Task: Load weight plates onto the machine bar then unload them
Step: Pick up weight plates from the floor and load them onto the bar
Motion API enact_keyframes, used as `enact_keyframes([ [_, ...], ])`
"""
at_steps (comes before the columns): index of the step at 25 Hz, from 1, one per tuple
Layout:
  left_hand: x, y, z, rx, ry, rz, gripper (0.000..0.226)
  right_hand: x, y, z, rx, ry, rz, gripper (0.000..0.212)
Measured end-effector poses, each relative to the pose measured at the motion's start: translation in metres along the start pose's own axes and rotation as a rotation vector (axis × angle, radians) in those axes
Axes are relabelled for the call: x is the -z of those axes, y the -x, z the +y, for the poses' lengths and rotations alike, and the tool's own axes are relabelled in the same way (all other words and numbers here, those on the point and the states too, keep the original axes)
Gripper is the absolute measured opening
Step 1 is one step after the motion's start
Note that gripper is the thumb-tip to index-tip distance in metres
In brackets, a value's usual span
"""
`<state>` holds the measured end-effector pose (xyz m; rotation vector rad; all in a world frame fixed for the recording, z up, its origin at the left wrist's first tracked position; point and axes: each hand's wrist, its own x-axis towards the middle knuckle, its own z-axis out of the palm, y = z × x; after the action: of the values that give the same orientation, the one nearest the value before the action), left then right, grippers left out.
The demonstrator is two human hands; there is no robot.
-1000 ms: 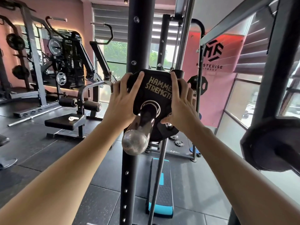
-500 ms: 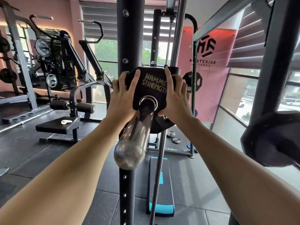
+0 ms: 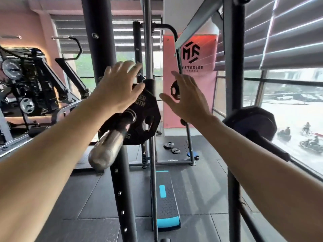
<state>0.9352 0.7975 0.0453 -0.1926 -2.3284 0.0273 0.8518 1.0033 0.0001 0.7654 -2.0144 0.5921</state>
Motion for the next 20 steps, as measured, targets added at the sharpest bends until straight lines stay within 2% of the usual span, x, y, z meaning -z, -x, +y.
enact_keyframes([
  [4, 0.016, -0.011, 0.105, -0.183, 0.01, -0.032, 0.076, 0.087, 0.038, 0.045, -0.044, 0.097, 0.089, 0.084],
  [9, 0.006, -0.019, 0.244, -0.31, 0.143, 0.059, 0.088, 0.208, 0.12, 0.12, -0.157, 0.255, 0.052, 0.091],
  [12, -0.001, -0.022, 0.351, -0.389, 0.213, 0.078, 0.095, 0.292, 0.176, 0.17, -0.234, 0.361, 0.052, 0.094],
  [15, -0.013, -0.022, 0.457, -0.488, 0.239, 0.066, 0.091, 0.369, 0.234, 0.215, -0.332, 0.423, 0.063, 0.096],
  [20, -0.038, -0.008, 0.592, -0.626, 0.298, -0.017, 0.091, 0.45, 0.329, 0.27, -0.474, 0.492, 0.079, 0.097],
])
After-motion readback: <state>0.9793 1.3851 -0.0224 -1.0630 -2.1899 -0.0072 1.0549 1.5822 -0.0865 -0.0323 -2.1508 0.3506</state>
